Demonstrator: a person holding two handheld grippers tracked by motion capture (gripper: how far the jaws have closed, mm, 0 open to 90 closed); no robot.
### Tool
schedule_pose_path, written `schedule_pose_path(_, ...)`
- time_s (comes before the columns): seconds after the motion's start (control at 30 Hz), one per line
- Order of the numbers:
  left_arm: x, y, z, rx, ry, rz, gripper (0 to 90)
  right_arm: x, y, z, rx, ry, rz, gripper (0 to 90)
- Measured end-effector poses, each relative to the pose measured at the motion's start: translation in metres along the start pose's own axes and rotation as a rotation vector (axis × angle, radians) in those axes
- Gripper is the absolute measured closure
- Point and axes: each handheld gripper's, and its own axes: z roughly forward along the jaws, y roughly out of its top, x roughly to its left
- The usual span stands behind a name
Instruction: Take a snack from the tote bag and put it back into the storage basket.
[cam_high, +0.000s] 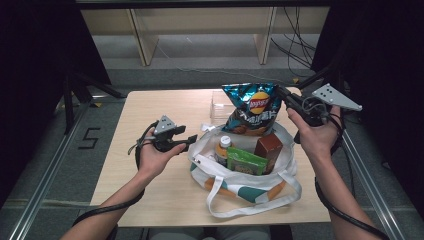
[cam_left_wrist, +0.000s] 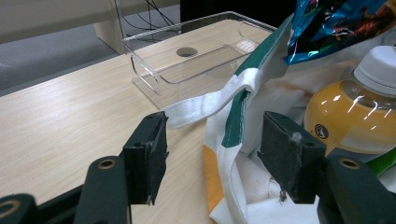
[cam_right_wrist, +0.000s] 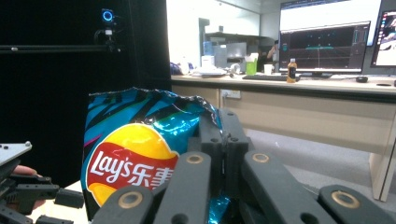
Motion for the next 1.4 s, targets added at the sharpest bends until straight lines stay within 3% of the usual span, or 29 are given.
schedule_pose_path(0.53,0.001,0.000,0.001,0.003,-0.001,-0.003,40.6,0.000,0.023,-0.002,-0.053,-0.023,-0.022,90.0)
schedule_pose_path(1.13,0.002,0.000,0.001,-0.003,0.001,-0.008,40.6,-0.011,0.034,0.006,-0.049,-0.067,-0.013,90.0)
schedule_pose_path(1.27,0.002,0.000,0.001,-0.002,0.003,-0.011,40.6,-0.014,0.035,0.010,-0.065,-0.075,0.012,90.0)
schedule_pose_path(1.4,0.002,0.000,0.001,-0.001,0.004,-0.011,40.5,-0.017,0.038,0.015,-0.060,-0.082,0.000,90.0)
